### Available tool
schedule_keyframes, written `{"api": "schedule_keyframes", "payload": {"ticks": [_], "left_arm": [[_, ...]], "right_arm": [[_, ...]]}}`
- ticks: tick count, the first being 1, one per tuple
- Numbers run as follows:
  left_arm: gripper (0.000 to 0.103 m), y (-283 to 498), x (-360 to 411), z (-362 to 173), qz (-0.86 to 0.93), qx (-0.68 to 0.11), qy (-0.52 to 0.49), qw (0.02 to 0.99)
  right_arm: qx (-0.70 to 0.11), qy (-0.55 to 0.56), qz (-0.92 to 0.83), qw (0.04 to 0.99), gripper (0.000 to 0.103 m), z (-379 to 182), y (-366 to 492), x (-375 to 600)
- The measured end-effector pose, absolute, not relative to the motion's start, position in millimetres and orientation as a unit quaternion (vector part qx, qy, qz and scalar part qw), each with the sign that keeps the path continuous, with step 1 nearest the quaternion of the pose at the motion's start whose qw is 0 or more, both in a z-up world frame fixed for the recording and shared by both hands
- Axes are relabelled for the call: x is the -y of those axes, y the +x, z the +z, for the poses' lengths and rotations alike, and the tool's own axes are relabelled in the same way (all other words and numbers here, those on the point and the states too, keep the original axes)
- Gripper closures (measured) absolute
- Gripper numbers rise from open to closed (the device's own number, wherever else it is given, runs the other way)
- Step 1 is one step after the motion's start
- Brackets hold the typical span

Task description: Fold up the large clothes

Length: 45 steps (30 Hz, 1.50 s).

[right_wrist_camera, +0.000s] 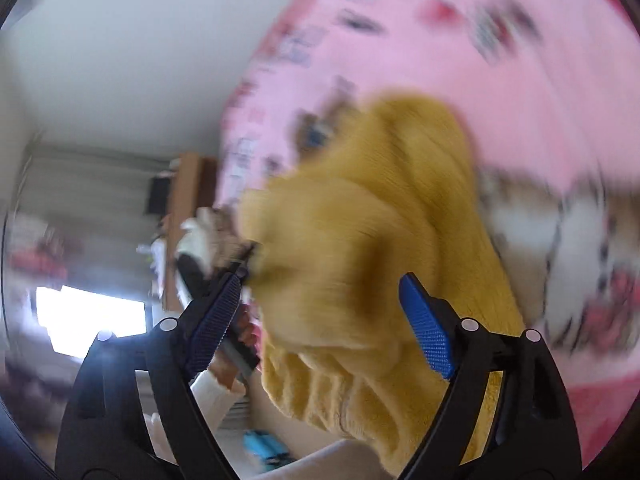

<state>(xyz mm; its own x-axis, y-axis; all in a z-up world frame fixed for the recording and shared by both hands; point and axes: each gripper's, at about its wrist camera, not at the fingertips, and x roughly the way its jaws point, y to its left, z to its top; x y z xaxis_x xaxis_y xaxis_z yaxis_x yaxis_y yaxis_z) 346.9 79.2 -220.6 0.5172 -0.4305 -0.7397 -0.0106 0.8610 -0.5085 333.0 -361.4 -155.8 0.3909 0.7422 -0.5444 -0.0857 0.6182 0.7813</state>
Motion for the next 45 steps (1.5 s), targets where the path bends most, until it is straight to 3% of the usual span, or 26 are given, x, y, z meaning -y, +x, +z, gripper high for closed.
{"api": "schedule_keyframes", "payload": {"ticks": [2, 4, 8, 9, 10, 11, 13, 18, 22, 25, 29, 32, 35, 38, 39, 42, 45], "left_arm": [[0.005, 341.8, -77.2, -219.9, -0.129, -0.483, -0.228, 0.836], [0.005, 334.8, -73.0, -217.1, -0.134, -0.485, -0.213, 0.838], [0.005, 318.4, -62.6, -213.8, -0.153, -0.487, -0.183, 0.840], [0.005, 315.9, -59.1, -215.4, -0.152, -0.491, -0.169, 0.841], [0.005, 314.0, -56.3, -217.6, -0.150, -0.494, -0.158, 0.842], [0.005, 312.9, -53.5, -219.6, -0.149, -0.496, -0.148, 0.842], [0.005, 311.2, -49.3, -223.1, -0.149, -0.497, -0.136, 0.844], [0.005, 310.8, -51.8, -220.8, -0.136, -0.486, -0.162, 0.848], [0.005, 303.3, -57.9, -212.9, -0.112, -0.452, -0.219, 0.857], [0.005, 300.5, -55.7, -207.5, -0.095, -0.429, -0.238, 0.866], [0.005, 307.4, -54.6, -218.1, -0.061, -0.447, -0.243, 0.859], [0.005, 317.4, -57.7, -229.4, -0.069, -0.470, -0.241, 0.846], [0.005, 328.7, -54.9, -235.4, -0.098, -0.497, -0.210, 0.836], [0.005, 332.4, -53.4, -228.5, -0.114, -0.504, -0.185, 0.836], [0.005, 330.7, -57.4, -218.1, -0.123, -0.496, -0.195, 0.837], [0.005, 326.8, -70.3, -189.3, -0.129, -0.460, -0.202, 0.855], [0.005, 344.2, -72.4, -167.7, -0.124, -0.446, -0.146, 0.874]], "right_arm": [[-0.462, 0.250, 0.275, 0.805, 0.008, -139.2, 359.9, 344.1], [-0.497, 0.162, 0.301, 0.797, 0.008, -151.1, 398.5, 322.9], [-0.611, 0.150, 0.334, 0.701, 0.013, -210.0, 430.2, 301.4], [-0.626, 0.141, 0.341, 0.687, 0.027, -223.2, 429.8, 296.1], [-0.632, 0.126, 0.344, 0.683, 0.053, -230.5, 427.7, 291.9], [-0.631, 0.115, 0.341, 0.687, 0.071, -231.9, 425.5, 289.2], [-0.632, 0.120, 0.345, 0.684, 0.081, -233.5, 420.6, 289.9], [-0.581, 0.063, 0.329, 0.742, 0.084, -159.0, 420.0, 274.4], [-0.527, 0.002, 0.348, 0.775, 0.085, -85.2, 447.0, 232.5], [-0.515, -0.028, 0.363, 0.776, 0.085, -65.3, 471.5, 209.9], [-0.616, 0.043, 0.305, 0.725, 0.085, -138.1, 493.4, 240.5], [-0.699, 0.095, 0.238, 0.667, 0.083, -232.2, 486.2, 276.1], [-0.673, 0.210, 0.238, 0.668, 0.076, -277.1, 473.1, 307.9], [-0.649, 0.291, 0.217, 0.669, 0.062, -269.7, 462.4, 331.7], [-0.642, 0.295, 0.204, 0.677, 0.038, -260.2, 457.2, 335.6], [-0.574, 0.282, 0.194, 0.744, 0.034, -201.8, 430.2, 346.2], [-0.476, 0.198, 0.148, 0.844, 0.031, -142.3, 402.4, 341.0]]}}
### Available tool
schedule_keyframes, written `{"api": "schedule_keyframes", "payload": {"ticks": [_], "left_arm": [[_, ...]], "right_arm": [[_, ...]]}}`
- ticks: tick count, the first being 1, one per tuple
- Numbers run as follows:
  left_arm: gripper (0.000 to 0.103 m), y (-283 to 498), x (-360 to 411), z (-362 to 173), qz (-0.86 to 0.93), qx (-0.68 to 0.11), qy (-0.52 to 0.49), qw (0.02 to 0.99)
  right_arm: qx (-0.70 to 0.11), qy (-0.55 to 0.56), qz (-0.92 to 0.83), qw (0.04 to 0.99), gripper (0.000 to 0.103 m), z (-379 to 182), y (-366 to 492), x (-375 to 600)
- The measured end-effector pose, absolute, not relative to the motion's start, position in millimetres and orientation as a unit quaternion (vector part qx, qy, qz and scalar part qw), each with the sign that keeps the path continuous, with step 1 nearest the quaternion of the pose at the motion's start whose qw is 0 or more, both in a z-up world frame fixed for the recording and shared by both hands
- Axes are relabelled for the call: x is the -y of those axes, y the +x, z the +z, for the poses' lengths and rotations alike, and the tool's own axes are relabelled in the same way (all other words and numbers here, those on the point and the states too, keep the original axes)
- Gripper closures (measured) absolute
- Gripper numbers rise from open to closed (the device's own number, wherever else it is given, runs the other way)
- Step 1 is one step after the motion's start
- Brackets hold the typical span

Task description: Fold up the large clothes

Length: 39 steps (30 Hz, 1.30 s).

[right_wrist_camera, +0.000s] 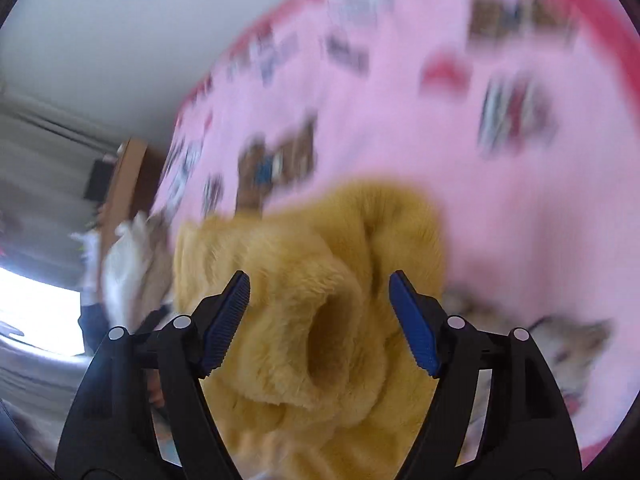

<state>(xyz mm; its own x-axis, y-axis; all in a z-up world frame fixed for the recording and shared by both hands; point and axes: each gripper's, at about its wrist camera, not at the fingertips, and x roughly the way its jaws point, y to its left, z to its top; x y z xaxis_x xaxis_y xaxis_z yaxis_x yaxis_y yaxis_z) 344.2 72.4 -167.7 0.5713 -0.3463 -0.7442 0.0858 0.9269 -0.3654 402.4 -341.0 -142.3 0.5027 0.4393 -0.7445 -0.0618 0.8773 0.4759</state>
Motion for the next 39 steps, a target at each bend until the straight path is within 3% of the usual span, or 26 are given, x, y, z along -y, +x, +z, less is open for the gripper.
{"api": "schedule_keyframes", "payload": {"ticks": [2, 4, 6, 15, 22, 28, 39], "left_arm": [[0.005, 361.1, -67.8, -171.8, -0.135, -0.462, -0.119, 0.868], [0.005, 382.9, -58.9, -183.0, -0.160, -0.489, -0.108, 0.851], [0.006, 394.8, -55.6, -192.5, -0.154, -0.493, -0.103, 0.850], [0.007, 416.3, -47.0, -226.7, -0.131, -0.521, -0.051, 0.842], [0.007, 413.4, -42.9, -251.4, -0.135, -0.536, -0.036, 0.832], [0.006, 412.6, -53.3, -273.6, -0.140, -0.536, -0.058, 0.830], [0.006, 404.5, -48.9, -263.7, -0.140, -0.509, -0.039, 0.848]], "right_arm": [[-0.405, 0.125, 0.166, 0.890, 0.036, -113.1, 385.4, 314.0], [-0.417, 0.093, 0.197, 0.883, 0.070, -118.4, 387.7, 284.3], [-0.450, 0.046, 0.201, 0.869, 0.083, -138.5, 388.2, 254.2], [-0.528, 0.025, 0.133, 0.838, 0.085, -205.2, 357.3, 245.1], [-0.537, 0.090, 0.125, 0.829, 0.090, -251.7, 340.0, 264.1], [-0.528, 0.109, 0.129, 0.832, 0.091, -267.1, 337.7, 263.9], [-0.542, 0.143, 0.140, 0.816, 0.091, -264.2, 353.9, 269.6]]}}
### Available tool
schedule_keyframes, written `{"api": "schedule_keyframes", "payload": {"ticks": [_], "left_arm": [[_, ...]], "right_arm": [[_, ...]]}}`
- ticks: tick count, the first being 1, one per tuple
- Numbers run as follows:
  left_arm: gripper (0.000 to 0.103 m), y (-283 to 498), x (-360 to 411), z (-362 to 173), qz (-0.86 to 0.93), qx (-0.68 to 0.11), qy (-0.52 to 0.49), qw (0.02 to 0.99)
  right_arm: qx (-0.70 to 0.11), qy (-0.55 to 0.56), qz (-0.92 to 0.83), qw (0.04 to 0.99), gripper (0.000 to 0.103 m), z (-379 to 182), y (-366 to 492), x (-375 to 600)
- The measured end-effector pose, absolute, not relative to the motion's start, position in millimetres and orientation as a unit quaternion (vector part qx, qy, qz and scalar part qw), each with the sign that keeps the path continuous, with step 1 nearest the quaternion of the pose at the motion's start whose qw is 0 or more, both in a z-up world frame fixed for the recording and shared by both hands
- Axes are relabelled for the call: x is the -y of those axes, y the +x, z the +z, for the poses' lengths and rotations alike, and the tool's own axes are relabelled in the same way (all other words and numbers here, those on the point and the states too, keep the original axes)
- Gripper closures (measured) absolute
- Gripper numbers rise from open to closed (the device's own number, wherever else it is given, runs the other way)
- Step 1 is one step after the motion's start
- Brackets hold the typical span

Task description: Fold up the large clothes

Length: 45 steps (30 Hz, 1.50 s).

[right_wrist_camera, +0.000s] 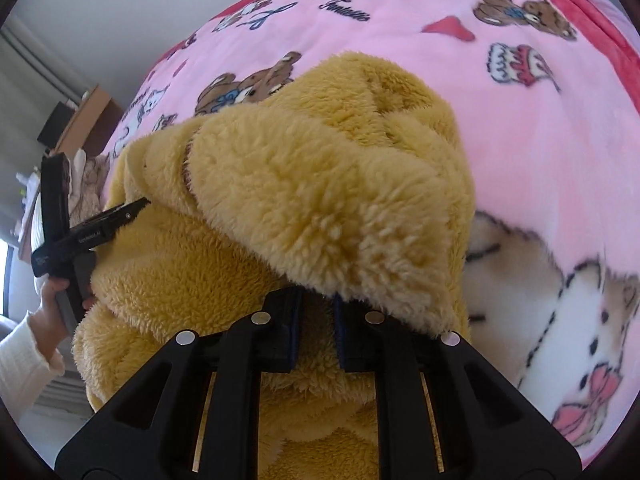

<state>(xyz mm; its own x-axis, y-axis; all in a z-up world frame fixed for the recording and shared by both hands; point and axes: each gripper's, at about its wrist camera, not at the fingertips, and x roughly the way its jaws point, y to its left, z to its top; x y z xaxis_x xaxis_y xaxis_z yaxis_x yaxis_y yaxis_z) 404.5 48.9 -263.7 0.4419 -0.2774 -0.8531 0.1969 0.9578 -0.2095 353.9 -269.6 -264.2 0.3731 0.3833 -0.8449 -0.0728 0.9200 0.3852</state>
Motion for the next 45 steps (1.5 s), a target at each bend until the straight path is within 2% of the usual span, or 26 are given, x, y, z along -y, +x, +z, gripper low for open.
{"api": "schedule_keyframes", "payload": {"ticks": [2, 4, 6, 8, 11, 14, 16, 17, 20, 25, 27, 29, 30, 31, 32, 35, 38, 41, 45], "left_arm": [[0.006, 396.8, -52.0, -247.7, -0.142, -0.500, -0.047, 0.853], [0.007, 382.3, -55.7, -230.6, -0.145, -0.488, -0.056, 0.859], [0.007, 363.5, -58.9, -217.7, -0.158, -0.481, -0.076, 0.859], [0.007, 336.7, -58.7, -208.8, -0.177, -0.483, -0.104, 0.851], [0.007, 303.5, -47.9, -210.6, -0.189, -0.489, -0.119, 0.843], [0.007, 286.5, -31.5, -224.0, -0.161, -0.496, -0.098, 0.847], [0.007, 286.1, -26.6, -234.0, -0.151, -0.504, -0.097, 0.845], [0.006, 287.6, -26.4, -238.1, -0.145, -0.506, -0.101, 0.844], [0.005, 290.6, -24.9, -250.4, -0.145, -0.505, -0.103, 0.845], [0.005, 281.6, -14.6, -260.0, -0.157, -0.493, -0.036, 0.855], [0.005, 280.8, -16.7, -254.6, -0.157, -0.492, -0.035, 0.856], [0.005, 276.2, -23.9, -240.8, -0.153, -0.489, -0.043, 0.858], [0.005, 272.4, -27.9, -234.6, -0.154, -0.486, -0.046, 0.859], [0.005, 265.2, -34.9, -225.0, -0.149, -0.483, -0.049, 0.862], [0.005, 255.8, -44.1, -215.8, -0.141, -0.482, -0.052, 0.863], [0.005, 221.5, -75.2, -195.8, -0.112, -0.488, -0.049, 0.864], [0.005, 183.1, -112.3, -190.3, -0.075, -0.509, -0.033, 0.857], [0.005, 148.9, -153.9, -199.8, -0.049, -0.545, -0.042, 0.836], [0.005, 121.3, -190.9, -219.9, -0.066, -0.567, -0.079, 0.817]], "right_arm": [[-0.532, 0.153, 0.158, 0.818, 0.083, -245.4, 352.8, 270.9], [-0.499, 0.157, 0.178, 0.834, 0.053, -213.0, 343.7, 270.8], [-0.461, 0.146, 0.196, 0.853, 0.042, -186.7, 332.2, 269.1], [-0.453, 0.152, 0.217, 0.851, 0.040, -175.9, 324.7, 268.8], [-0.467, 0.173, 0.226, 0.837, 0.042, -179.4, 313.8, 267.3], [-0.468, 0.167, 0.203, 0.844, 0.047, -198.1, 306.9, 266.8], [-0.501, 0.142, 0.181, 0.834, 0.056, -221.3, 309.4, 259.6], [-0.506, 0.134, 0.177, 0.834, 0.058, -226.2, 309.1, 258.5], [-0.512, 0.132, 0.174, 0.831, 0.058, -247.3, 304.6, 258.4], [-0.522, 0.144, 0.179, 0.821, 0.059, -260.4, 312.1, 263.8], [-0.521, 0.143, 0.187, 0.821, 0.054, -250.9, 311.3, 264.0], [-0.511, 0.150, 0.200, 0.823, 0.041, -235.0, 306.0, 265.5], [-0.502, 0.146, 0.198, 0.829, 0.030, -221.0, 297.7, 267.6], [-0.495, 0.134, 0.179, 0.840, 0.012, -208.3, 287.5, 270.2], [-0.490, 0.122, 0.156, 0.849, 0.007, -199.6, 278.1, 273.0], [-0.491, 0.116, 0.101, 0.857, 0.008, -181.3, 227.9, 294.4], [-0.521, 0.130, 0.052, 0.842, 0.008, -190.3, 179.3, 314.3], [-0.559, 0.177, -0.015, 0.810, 0.008, -214.2, 116.1, 332.9], [-0.560, 0.191, -0.079, 0.802, 0.008, -233.6, 53.2, 328.8]]}}
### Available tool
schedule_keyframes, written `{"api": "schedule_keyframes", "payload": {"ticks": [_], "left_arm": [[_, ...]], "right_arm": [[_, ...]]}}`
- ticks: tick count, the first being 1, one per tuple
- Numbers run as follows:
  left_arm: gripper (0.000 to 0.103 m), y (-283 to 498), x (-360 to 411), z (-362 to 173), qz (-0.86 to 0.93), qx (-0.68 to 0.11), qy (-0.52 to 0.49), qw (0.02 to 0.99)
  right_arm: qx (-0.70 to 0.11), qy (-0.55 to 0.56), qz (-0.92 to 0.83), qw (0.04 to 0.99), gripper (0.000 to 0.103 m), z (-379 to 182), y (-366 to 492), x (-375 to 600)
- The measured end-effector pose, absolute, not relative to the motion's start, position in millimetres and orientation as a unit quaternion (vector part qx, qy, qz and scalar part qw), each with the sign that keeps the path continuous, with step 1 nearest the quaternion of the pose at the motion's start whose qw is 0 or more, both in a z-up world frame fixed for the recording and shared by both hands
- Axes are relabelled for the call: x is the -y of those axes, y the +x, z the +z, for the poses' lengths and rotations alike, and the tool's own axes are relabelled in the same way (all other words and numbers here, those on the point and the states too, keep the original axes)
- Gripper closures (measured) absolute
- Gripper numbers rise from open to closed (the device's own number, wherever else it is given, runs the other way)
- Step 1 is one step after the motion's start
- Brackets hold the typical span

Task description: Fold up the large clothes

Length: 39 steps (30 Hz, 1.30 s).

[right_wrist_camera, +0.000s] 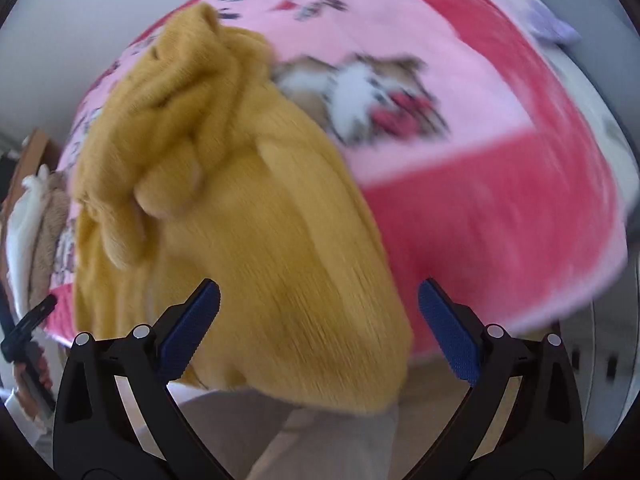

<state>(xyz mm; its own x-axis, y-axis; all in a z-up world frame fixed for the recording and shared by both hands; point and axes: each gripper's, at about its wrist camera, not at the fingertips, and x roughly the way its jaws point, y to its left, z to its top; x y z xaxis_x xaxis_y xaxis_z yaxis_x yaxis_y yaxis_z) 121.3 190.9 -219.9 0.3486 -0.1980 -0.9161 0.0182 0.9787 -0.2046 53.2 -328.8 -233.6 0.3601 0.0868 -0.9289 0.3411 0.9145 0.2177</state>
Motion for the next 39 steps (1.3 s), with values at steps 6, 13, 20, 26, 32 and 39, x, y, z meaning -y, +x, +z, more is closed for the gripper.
{"api": "schedule_keyframes", "payload": {"ticks": [6, 13, 20, 26, 32, 39], "left_arm": [[0.005, 95.8, -191.9, -252.9, -0.119, -0.602, -0.047, 0.788], [0.005, 78.3, -188.0, -281.1, -0.128, -0.609, -0.093, 0.778], [0.005, 56.2, -190.0, -311.3, -0.132, -0.598, -0.125, 0.781], [0.005, 36.8, -204.3, -341.2, -0.139, -0.570, -0.191, 0.787], [0.005, 17.0, -198.7, -340.8, -0.112, -0.524, -0.208, 0.819], [0.005, 18.9, -206.3, -347.7, -0.111, -0.523, -0.219, 0.816]], "right_arm": [[-0.586, 0.181, -0.095, 0.784, 0.008, -264.7, 20.6, 308.0], [-0.586, 0.177, -0.067, 0.788, 0.008, -286.8, 12.9, 301.2], [-0.540, 0.214, -0.042, 0.813, 0.008, -298.0, -10.9, 322.7], [-0.495, 0.250, -0.014, 0.832, 0.008, -330.1, -27.6, 332.4], [-0.452, 0.232, 0.016, 0.861, 0.008, -324.5, -43.9, 328.4], [-0.416, 0.257, 0.003, 0.872, 0.008, -312.8, -45.8, 334.8]]}}
